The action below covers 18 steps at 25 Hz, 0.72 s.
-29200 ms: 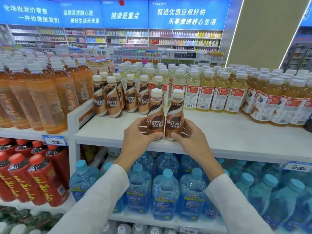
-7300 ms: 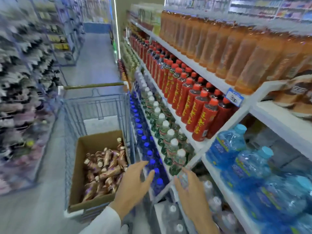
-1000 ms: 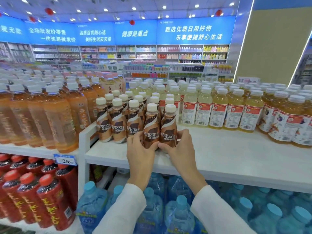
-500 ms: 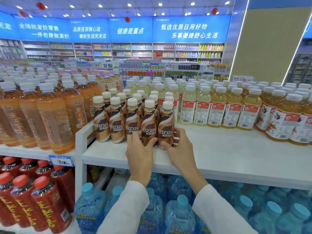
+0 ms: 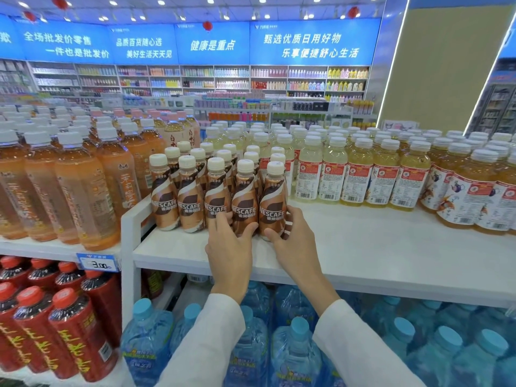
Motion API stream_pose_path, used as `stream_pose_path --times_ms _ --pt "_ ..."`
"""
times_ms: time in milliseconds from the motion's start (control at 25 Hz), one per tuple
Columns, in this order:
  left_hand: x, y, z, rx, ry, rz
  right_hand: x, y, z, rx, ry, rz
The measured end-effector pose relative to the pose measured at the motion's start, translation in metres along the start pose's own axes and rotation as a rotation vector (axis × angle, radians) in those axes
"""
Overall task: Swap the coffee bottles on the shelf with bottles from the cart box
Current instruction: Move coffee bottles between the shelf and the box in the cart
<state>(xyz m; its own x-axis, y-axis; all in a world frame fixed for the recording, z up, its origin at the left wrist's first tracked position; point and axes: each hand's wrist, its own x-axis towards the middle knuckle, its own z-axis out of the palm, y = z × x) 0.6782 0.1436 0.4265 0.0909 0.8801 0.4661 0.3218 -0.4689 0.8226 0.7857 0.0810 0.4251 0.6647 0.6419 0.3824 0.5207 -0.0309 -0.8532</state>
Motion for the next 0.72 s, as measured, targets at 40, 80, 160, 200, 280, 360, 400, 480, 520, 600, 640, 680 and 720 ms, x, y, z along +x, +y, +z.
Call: stream_pose_path --times_ms 40,80,160,200,280,360,400,480,520,600,640,680,720 --pt "0.0 0.0 0.0 0.001 -0.001 -0.003 0.0 0.001 0.0 -0.004 -0.003 0.0" --pt "0.0 -0.001 0.0 0.002 -0.001 -0.004 0.001 0.002 0.001 -0.009 -0.004 -0.003" --pt "0.0 -0.001 0.0 0.007 0.0 -0.002 0.001 0.003 0.002 -0.022 -0.004 -0.004" --pt "0.0 -0.001 0.0 0.009 0.001 -0.004 0.0 0.003 0.002 -0.031 -0.004 -0.002" --pt "0.0 -0.001 0.0 0.014 0.003 -0.01 0.0 0.003 0.003 -0.043 -0.008 0.006" --pt "0.0 -0.002 0.0 0.019 0.007 -0.001 0.001 0.004 0.002 -0.044 -0.008 0.011" --pt "0.0 -0.003 0.001 0.021 0.008 0.007 0.001 0.005 0.002 -0.037 -0.009 0.011" --pt "-0.002 -0.004 0.002 0.026 0.015 0.023 0.0 0.004 0.003 -0.029 -0.012 0.011" --pt "-0.003 -0.004 0.003 0.034 0.019 0.027 0.0 0.003 0.003 -0.029 -0.014 0.011" --pt "-0.002 -0.003 0.002 0.053 0.011 0.019 0.0 0.002 0.002 -0.033 -0.023 0.012" --pt "-0.002 -0.003 0.001 0.063 -0.006 0.016 0.0 0.001 0.0 -0.026 -0.03 0.012" --pt "-0.002 -0.003 0.001 0.073 -0.025 0.019 -0.001 -0.001 -0.004 -0.014 -0.04 0.016" --pt "-0.003 -0.003 -0.001 0.081 -0.046 0.021 -0.002 -0.003 -0.007 0.0 -0.056 0.014"
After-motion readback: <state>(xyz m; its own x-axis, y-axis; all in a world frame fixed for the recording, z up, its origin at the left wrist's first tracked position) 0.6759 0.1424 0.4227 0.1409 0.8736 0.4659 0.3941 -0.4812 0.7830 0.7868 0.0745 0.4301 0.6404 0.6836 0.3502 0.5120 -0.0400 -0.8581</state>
